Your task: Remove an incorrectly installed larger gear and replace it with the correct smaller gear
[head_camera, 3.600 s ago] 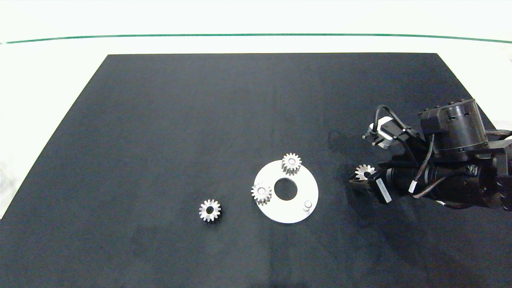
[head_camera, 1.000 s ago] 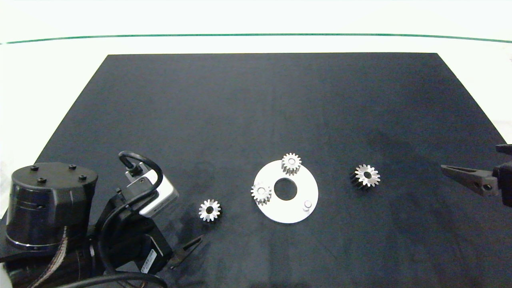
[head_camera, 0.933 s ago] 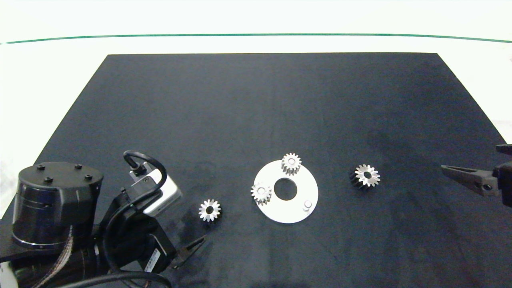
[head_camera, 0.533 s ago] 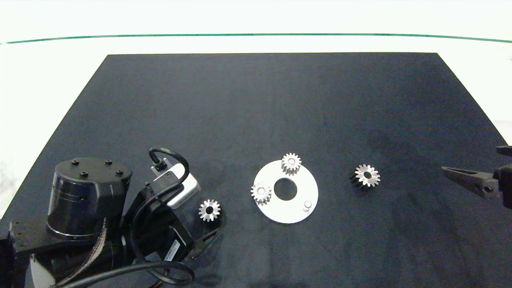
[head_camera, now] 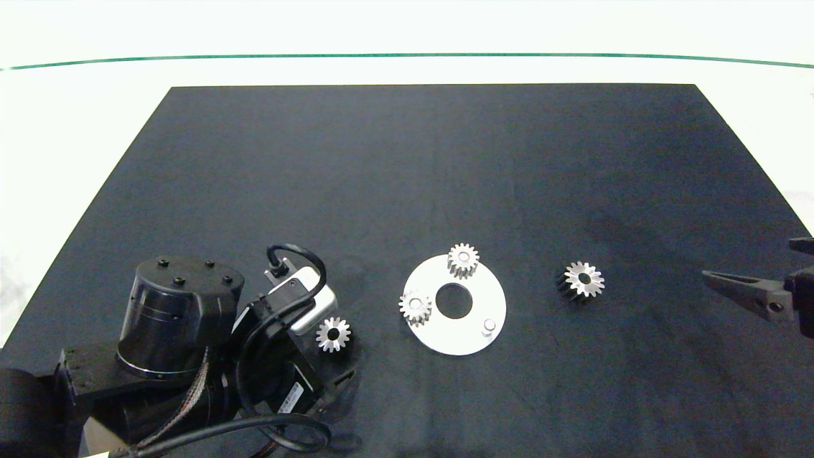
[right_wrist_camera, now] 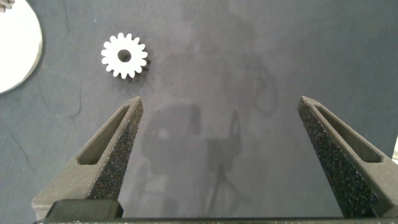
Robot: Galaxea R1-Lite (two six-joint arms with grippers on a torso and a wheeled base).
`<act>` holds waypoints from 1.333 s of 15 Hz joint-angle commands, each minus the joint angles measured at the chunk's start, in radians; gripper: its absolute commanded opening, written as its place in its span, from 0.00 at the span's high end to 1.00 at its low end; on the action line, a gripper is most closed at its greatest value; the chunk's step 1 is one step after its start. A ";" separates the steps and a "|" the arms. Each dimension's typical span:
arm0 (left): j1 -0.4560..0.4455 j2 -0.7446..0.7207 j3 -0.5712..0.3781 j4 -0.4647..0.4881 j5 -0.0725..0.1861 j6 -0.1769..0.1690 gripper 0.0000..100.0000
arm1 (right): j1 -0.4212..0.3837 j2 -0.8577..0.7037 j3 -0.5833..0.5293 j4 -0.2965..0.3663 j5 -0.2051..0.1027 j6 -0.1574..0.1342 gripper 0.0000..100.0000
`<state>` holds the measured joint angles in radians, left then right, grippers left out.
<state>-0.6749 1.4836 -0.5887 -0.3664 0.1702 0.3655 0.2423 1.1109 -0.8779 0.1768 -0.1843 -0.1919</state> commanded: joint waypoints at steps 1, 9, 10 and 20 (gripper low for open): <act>0.000 0.014 -0.013 0.000 0.012 0.003 0.00 | 0.000 -0.006 0.007 0.001 -0.001 -0.001 0.00; 0.001 0.069 -0.020 -0.036 0.014 0.001 0.07 | 0.000 -0.009 0.017 0.001 0.012 0.005 0.00; 0.001 0.069 -0.020 -0.036 0.014 0.001 0.08 | 0.000 -0.009 0.017 0.001 0.014 0.005 0.00; 0.003 0.083 -0.019 -0.045 0.014 0.001 0.29 | -0.002 -0.009 0.017 0.001 0.014 0.005 0.00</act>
<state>-0.6719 1.5677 -0.6079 -0.4094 0.1828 0.3645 0.2419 1.0996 -0.8602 0.1770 -0.1691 -0.1860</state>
